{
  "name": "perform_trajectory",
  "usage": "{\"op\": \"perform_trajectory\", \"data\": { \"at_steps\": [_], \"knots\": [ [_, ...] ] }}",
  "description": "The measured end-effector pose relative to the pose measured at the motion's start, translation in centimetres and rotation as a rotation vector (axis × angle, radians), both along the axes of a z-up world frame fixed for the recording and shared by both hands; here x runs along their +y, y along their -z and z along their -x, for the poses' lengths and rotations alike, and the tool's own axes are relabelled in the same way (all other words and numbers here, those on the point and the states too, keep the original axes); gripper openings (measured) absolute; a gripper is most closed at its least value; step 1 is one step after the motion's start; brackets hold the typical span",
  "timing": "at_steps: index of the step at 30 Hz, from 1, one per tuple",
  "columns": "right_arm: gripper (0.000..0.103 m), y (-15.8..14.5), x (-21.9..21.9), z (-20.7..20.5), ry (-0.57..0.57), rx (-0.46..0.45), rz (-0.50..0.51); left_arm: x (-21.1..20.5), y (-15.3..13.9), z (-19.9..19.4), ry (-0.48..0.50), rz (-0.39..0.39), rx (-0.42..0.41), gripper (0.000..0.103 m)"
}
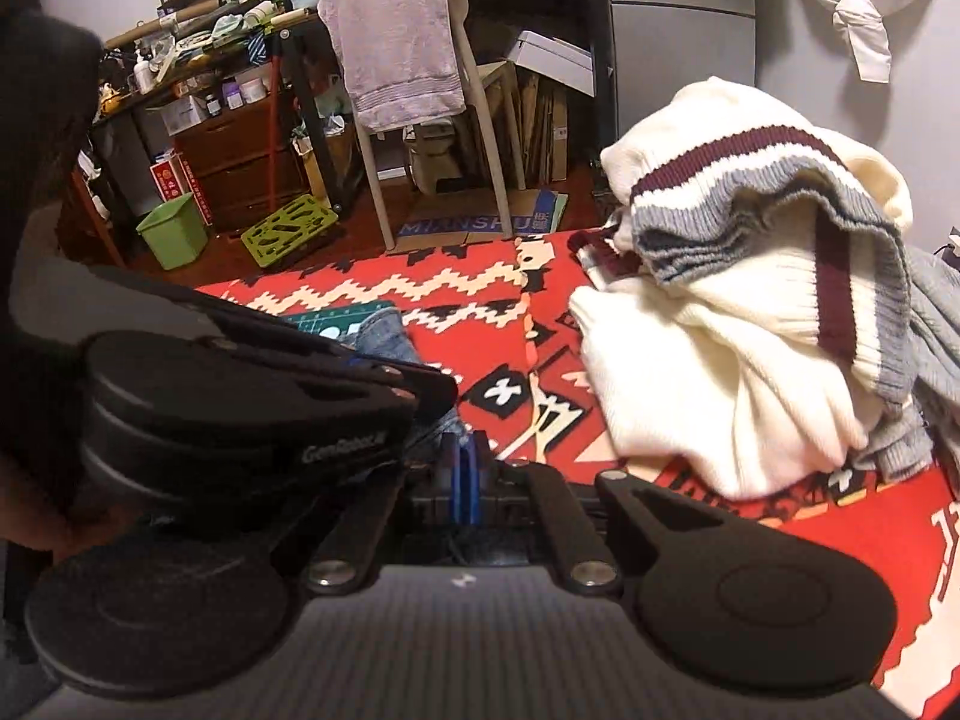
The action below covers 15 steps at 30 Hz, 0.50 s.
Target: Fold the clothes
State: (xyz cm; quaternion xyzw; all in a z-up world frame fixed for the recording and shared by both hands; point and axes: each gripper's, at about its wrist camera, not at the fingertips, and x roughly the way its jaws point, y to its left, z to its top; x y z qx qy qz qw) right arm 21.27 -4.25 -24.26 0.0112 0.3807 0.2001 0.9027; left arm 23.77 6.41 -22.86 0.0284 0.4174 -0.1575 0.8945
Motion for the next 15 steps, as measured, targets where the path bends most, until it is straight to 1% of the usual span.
{"op": "perform_trajectory", "data": {
  "at_steps": [1,3,5,7,10,15],
  "knots": [
    [0.001,-0.1,-0.2,0.0,0.01,0.002,-0.001,0.0,-0.1,-0.1,0.0,0.0,0.002,0.003],
    [0.005,-0.3,-0.8,0.2,0.018,-0.002,-0.011,0.1,-0.5,-0.1,0.0,0.012,-0.002,0.003],
    [0.005,-0.5,-1.4,0.7,0.017,-0.012,-0.022,0.5,-1.2,0.4,-0.001,0.043,-0.019,0.003],
    [0.004,-0.5,-1.6,1.3,0.0,-0.02,-0.008,0.9,-1.7,1.3,0.008,0.068,-0.028,0.003],
    [0.004,-0.3,-1.8,2.1,-0.02,-0.021,0.013,0.8,-1.7,2.8,0.047,0.071,-0.022,0.003],
    [0.004,-0.5,-3.0,3.7,-0.002,-0.009,0.048,-0.5,-0.9,4.1,0.09,0.051,-0.004,0.003]
  ]
}}
